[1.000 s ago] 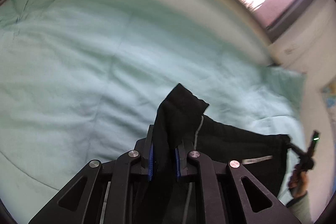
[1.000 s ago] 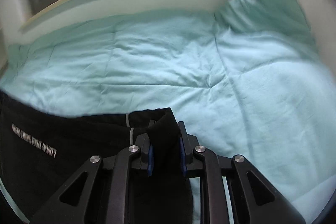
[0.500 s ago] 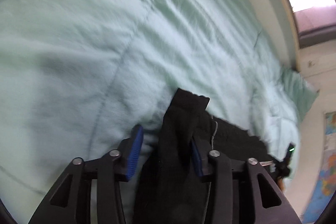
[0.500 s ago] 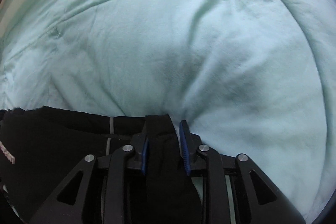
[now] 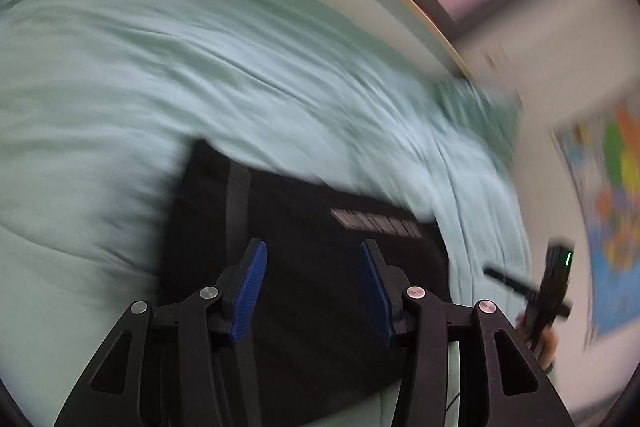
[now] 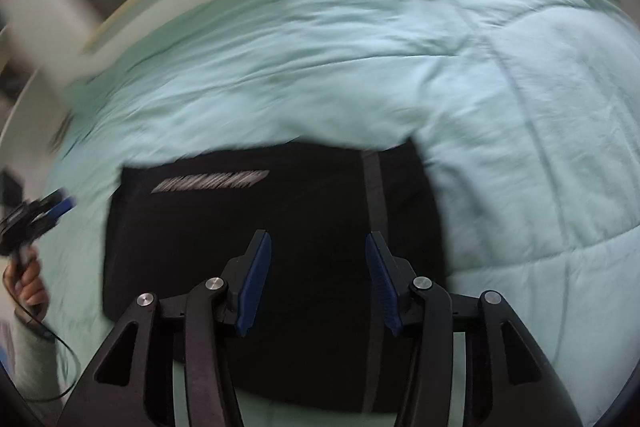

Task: Fold large clothes

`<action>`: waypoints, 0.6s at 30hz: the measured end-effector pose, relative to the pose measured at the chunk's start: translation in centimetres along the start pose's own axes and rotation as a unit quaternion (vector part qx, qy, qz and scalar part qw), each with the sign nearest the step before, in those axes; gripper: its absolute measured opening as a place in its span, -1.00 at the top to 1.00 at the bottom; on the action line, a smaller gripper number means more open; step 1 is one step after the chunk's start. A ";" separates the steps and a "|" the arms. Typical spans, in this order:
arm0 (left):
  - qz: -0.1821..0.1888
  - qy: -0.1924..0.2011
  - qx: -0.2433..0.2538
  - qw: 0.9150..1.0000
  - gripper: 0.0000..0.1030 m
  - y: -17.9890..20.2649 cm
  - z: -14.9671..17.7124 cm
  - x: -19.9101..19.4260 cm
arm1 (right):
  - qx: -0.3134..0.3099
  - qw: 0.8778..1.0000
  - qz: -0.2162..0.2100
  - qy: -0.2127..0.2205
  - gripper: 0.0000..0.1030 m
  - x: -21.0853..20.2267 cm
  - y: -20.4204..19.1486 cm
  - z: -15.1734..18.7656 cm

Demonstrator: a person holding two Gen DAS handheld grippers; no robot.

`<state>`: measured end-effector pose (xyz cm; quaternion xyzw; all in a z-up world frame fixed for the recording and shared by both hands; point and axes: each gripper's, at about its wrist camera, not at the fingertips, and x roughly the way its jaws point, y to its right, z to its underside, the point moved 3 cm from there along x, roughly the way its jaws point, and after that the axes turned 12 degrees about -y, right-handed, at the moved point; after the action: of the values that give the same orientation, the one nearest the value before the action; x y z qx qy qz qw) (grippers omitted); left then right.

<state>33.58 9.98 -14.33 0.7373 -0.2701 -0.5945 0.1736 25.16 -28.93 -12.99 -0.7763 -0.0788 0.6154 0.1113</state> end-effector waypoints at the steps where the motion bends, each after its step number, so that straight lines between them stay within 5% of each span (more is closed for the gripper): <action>1: -0.009 -0.007 0.020 1.000 0.02 1.4 0.9 0.7 | -0.009 1.000 -0.005 -0.004 -0.02 0.4 -1.3 0.8; 5: -0.071 -0.015 0.073 0.995 0.02 6.5 3.5 5.6 | -0.026 0.999 0.005 -0.037 -0.09 5.3 -4.7 2.4; 10: -0.106 -0.074 -0.010 0.992 0.04 3.6 5.3 14.3 | -0.024 0.996 0.039 -0.070 -0.09 13.7 -5.1 2.2; 13: -0.115 -0.077 -0.035 0.990 0.04 1.8 5.1 16.3 | -0.043 0.994 0.067 -0.069 -0.12 16.0 -5.2 2.4; 18: -0.137 -0.088 -0.016 0.986 0.03 3.3 4.6 16.0 | -0.039 0.994 0.052 -0.091 -0.12 15.2 -4.9 1.6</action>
<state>30.89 -2.03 -26.06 0.7092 -0.1713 -0.6795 0.0774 27.20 -20.15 -26.29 -0.7238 -0.0719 0.6850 0.0415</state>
